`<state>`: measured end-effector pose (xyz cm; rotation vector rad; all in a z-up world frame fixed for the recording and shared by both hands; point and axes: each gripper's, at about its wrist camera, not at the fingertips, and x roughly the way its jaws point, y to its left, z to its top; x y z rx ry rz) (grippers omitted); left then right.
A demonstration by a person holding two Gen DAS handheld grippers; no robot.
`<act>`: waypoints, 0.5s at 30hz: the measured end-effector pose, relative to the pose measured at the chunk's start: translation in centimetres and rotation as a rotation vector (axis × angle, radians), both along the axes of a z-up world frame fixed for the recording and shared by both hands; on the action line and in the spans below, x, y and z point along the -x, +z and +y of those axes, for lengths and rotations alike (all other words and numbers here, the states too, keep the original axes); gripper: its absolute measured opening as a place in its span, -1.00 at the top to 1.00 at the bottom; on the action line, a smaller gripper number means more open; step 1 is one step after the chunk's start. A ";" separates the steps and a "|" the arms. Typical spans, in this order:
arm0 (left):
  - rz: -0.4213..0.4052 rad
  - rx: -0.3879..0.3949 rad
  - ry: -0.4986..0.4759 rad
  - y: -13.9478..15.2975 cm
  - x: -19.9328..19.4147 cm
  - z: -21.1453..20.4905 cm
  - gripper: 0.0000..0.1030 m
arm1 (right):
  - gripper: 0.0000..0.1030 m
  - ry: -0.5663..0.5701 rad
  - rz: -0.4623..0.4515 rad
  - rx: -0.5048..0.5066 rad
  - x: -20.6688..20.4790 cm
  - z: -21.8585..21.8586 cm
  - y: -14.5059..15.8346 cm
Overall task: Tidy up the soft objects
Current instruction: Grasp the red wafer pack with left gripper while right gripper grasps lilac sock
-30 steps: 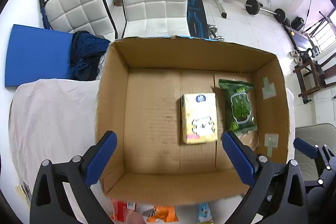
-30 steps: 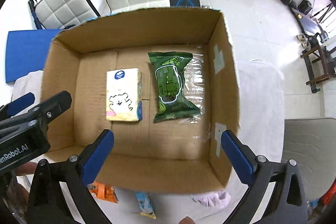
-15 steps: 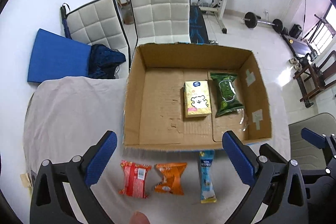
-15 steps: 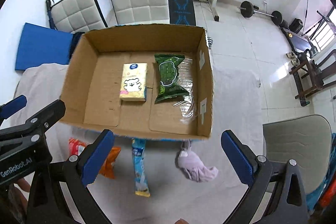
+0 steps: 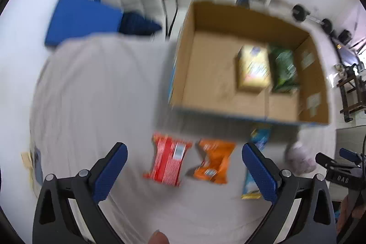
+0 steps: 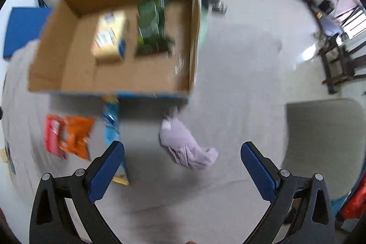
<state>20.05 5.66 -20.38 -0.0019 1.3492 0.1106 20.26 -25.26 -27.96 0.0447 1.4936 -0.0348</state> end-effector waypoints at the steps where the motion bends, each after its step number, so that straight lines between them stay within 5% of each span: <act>1: 0.019 -0.002 0.006 -1.1 0.1 0.3 -1.00 | -1.00 -0.002 0.034 -0.003 0.0 -0.2 -1.7; 7: 0.145 -0.044 0.037 -8.0 0.9 2.3 -1.00 | -0.90 -0.032 0.138 -0.030 0.0 -0.5 -9.2; 9: 0.173 -0.034 0.051 -9.7 0.9 3.2 -1.00 | -0.73 -0.039 0.158 -0.030 -0.1 -0.5 -10.4; 11: 0.195 -0.028 0.060 -11.0 0.7 3.8 -1.00 | -0.35 -0.041 0.180 -0.023 -0.3 -0.4 -11.3; 15: 0.238 -0.013 0.050 -13.6 0.5 4.1 -1.00 | -0.11 -0.050 0.206 -0.054 -0.3 -0.3 -12.4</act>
